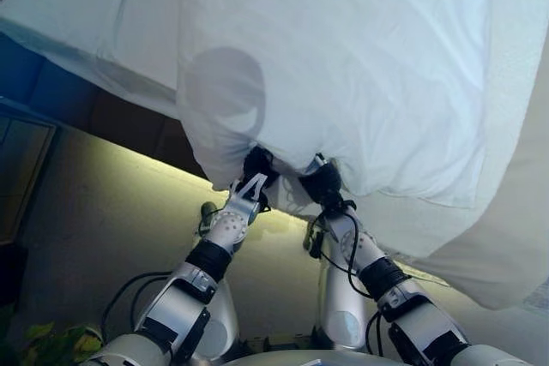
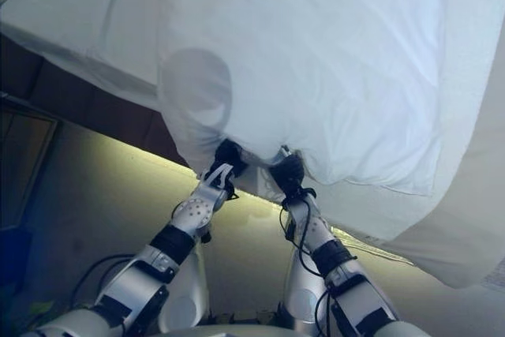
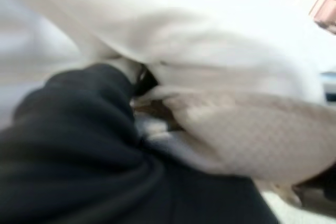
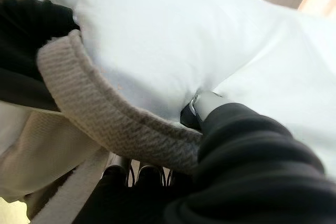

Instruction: Make the bed neatly

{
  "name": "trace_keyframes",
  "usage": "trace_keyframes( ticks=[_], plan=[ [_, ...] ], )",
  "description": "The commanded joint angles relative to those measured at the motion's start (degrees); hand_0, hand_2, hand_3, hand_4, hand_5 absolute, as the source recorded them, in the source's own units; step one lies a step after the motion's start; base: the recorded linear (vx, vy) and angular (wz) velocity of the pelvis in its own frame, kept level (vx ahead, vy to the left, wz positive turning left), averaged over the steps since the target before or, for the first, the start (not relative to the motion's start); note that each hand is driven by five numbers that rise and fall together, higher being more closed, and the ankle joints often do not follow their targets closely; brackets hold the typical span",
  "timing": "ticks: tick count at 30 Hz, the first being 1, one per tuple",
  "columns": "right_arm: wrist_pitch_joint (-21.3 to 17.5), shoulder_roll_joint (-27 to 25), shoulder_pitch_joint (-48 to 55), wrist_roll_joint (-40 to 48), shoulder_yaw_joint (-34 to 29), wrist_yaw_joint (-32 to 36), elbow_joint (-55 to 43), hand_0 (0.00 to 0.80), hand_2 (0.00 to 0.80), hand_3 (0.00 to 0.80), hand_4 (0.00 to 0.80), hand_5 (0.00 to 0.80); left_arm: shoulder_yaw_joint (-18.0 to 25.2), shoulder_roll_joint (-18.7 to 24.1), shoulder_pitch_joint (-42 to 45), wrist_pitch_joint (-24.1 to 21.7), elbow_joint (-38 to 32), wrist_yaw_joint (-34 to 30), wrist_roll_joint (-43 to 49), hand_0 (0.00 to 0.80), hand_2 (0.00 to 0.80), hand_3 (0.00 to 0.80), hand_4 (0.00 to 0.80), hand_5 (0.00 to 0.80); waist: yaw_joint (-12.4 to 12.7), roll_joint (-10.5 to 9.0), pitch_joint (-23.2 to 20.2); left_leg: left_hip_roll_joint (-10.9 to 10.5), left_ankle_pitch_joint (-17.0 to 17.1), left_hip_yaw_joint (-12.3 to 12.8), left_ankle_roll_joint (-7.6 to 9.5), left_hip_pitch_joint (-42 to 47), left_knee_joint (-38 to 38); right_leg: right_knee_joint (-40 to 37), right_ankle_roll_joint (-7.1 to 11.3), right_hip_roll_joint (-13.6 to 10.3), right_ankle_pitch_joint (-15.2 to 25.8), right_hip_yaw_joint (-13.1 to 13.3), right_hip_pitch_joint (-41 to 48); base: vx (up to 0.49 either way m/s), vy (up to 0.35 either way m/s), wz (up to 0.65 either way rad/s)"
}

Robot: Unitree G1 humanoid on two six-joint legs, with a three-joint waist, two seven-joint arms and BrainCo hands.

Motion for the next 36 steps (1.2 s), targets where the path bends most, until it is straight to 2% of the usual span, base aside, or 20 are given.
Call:
trace_keyframes(
  ticks=[1, 2, 3, 4, 11, 16, 23, 36],
  plan=[
    [-0.9, -6.1, 3.8, 6.0, -10.8, 2.3, 6.6, 0.8, 0.8, 0.8, 0.8, 0.8, 4.5, 1.8, -3.2, -1.4, -11.1, -1.5, 2.4, 0.8, 0.8, 0.8, 0.8, 0.8, 1.9, 2.73, -0.7, 2.5, 5.4, -3.8, -2.88, -2.6, -1.2, -14.6, 5.38, -6.5, 19.2, 1.6, 1.7, -0.011, 0.009, 0.06],
    [0.2, -6.7, 3.6, 7.8, -11.6, 4.9, 8.1, 0.8, 0.8, 0.8, 0.8, 0.8, 4.7, 2.4, -3.4, -1.5, -11.2, -1.6, 2.3, 0.8, 0.8, 0.8, 0.8, 0.8, 2.1, 2.95, -0.5, 2.4, 5.4, -3.9, -2.87, -2.7, -1.3, -14.7, 5.4, -6.6, 19.2, 1.5, 1.7, -0.01, 0.0, 0.04],
    [1.0, -6.8, 3.3, 8.6, -12.0, 6.1, 8.7, 0.455, 0.455, 0.455, 0.455, 0.455, 5.0, 2.6, -3.4, -1.5, -11.3, -1.7, 2.1, 0.8, 0.8, 0.8, 0.8, 0.8, 2.1, 3.06, -0.4, 2.3, 5.5, -3.9, -2.87, -2.7, -1.4, -14.8, 5.37, -6.6, 19.1, 1.4, 1.8, 0.0, 0.0, 0.0],
    [1.5, -7.0, 3.2, 9.6, -12.5, 7.4, 9.8, 0.0, 0.0, 0.0, 0.0, 0.0, 5.4, 2.9, -3.6, -1.4, -11.5, -1.7, 1.7, 0.8, 0.8, 0.8, 0.8, 0.8, 2.2, 3.19, -0.3, 2.2, 5.5, -3.8, -2.84, -2.7, -1.5, -14.8, 5.36, -6.5, 19.1, 1.4, 1.8, 0.0, 0.0, 0.0],
    [5.8, -7.6, 3.4, 24.4, -19.9, 17.7, 15.9, 0.0, 0.0, 0.0, 0.0, 0.0, 7.9, 4.5, -2.3, -1.1, -12.7, -4.0, 1.2, 0.8, 0.8, 0.8, 0.8, 0.8, 2.3, 4.43, 0.5, 1.4, 5.2, -3.5, -2.64, -3.4, -1.4, -14.5, 5.31, -6.9, 19.0, 1.3, 0.9, 0.0, 0.0, 0.0],
    [6.8, -8.5, 1.4, 24.4, -27.6, 19.1, 19.4, 0.0, 0.0, 0.0, 0.0, 0.0, 9.5, 5.2, -1.8, -0.6, -14.3, -5.6, -0.5, 0.8, 0.8, 0.8, 0.8, 0.8, 2.0, 6.45, 1.6, 0.4, 5.0, -2.6, -2.34, -3.8, -1.8, -14.5, 5.4, -7.8, 19.0, 1.7, -0.4, -0.042, 0.043, 0.02],
    [5.2, -12.9, -1.7, 24.4, -34.0, 20.6, 22.5, 0.0, 0.0, 0.0, 0.0, 0.0, 10.6, 5.2, -0.7, -1.0, -16.6, -6.9, -4.1, 0.8, 0.8, 0.8, 0.8, 0.8, 1.2, 10.48, 1.9, -1.0, 4.9, -1.2, -2.22, -4.8, -1.9, -13.8, 5.31, -8.9, 18.6, 3.3, -3.2, -0.032, 0.096, 0.01],
    [5.7, -22.9, -7.6, 24.4, -37.3, 20.7, 26.3, 0.0, 0.0, 0.0, 0.0, 0.0, 11.9, 7.1, 0.3, 2.2, -21.6, -9.3, -8.1, 0.8, 0.8, 0.8, 0.8, 0.8, 1.4, 14.77, 1.9, -2.5, 5.9, 0.4, -2.05, -8.6, -2.6, -14.6, 5.21, -10.7, 19.4, 4.3, -8.6, -0.039, 0.026, -0.01]
  ],
)
